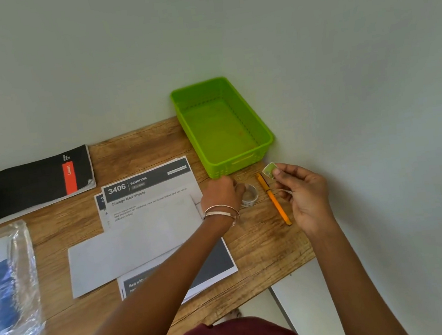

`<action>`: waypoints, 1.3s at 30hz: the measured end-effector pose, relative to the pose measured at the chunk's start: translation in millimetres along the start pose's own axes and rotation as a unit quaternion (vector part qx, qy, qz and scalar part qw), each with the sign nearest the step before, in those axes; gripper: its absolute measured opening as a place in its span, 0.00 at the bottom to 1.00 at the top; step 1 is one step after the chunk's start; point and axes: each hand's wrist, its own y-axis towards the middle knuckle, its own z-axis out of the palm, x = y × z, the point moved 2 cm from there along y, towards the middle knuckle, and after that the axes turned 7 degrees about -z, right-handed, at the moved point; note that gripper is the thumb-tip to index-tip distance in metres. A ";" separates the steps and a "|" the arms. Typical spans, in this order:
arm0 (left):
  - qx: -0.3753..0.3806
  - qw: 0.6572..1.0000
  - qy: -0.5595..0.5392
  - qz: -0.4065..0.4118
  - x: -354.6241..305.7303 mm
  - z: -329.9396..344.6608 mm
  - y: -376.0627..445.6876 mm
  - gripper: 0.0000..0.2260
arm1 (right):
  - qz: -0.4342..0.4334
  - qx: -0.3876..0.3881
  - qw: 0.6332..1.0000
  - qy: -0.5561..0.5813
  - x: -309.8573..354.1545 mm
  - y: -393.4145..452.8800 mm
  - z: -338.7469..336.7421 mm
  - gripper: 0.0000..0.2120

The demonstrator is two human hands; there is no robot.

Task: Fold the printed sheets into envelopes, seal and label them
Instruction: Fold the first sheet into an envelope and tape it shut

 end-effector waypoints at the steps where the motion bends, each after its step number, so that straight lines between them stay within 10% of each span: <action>1: -0.003 1.000 -0.024 -0.009 2.2 -2.4 -2.0 0.13 | 0.000 0.000 1.000 -0.003 -2.3 1.2 0.8 0.05; 10: 0.149 0.889 -0.424 -0.083 28.7 -45.5 -42.3 0.12 | -0.029 0.078 0.995 -0.051 -27.5 -14.9 46.6 0.05; 24: -0.004 0.869 -0.451 -0.204 113.0 -62.8 -55.0 0.05 | 0.037 0.144 0.985 -0.091 -74.9 -64.6 110.8 0.04; 39: -0.052 0.942 -0.308 -0.119 137.2 -82.7 -48.4 0.06 | 0.024 0.198 0.970 -0.137 -70.4 -69.0 124.1 0.09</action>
